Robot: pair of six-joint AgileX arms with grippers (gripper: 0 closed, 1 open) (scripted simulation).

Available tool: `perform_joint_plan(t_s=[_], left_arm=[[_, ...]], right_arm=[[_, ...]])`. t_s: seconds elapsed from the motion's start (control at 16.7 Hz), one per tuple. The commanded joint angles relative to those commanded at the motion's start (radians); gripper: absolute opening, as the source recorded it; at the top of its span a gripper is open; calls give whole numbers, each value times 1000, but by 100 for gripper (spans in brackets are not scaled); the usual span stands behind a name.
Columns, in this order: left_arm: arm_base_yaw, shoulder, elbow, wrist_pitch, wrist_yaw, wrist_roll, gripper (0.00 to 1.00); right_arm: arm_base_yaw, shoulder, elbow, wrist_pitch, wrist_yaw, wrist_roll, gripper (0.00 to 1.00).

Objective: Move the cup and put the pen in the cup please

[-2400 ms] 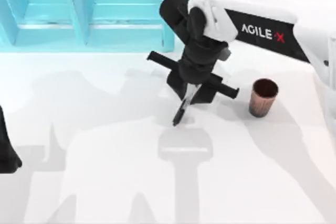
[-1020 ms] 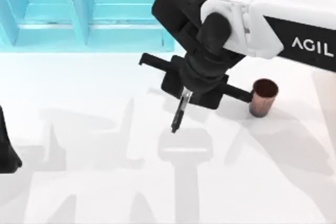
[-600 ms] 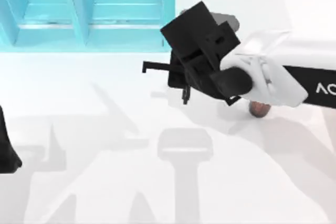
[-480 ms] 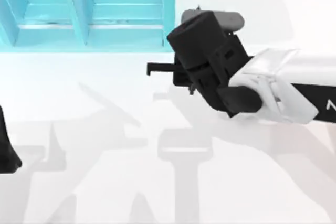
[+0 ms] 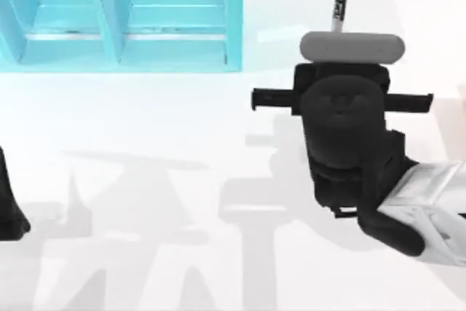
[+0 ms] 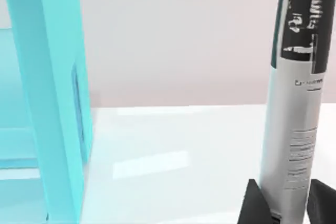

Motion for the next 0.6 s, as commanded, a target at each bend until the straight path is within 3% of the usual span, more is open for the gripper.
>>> perform_joint_plan(t_s=[0.3, 0.6], left_arm=[[0, 0, 0, 0, 0, 0, 100], [0, 0, 0, 0, 0, 0, 100]], right_arm=[[22, -67, -161, 318, 171, -167, 0], [28, -88, -208, 409, 219, -216, 0]])
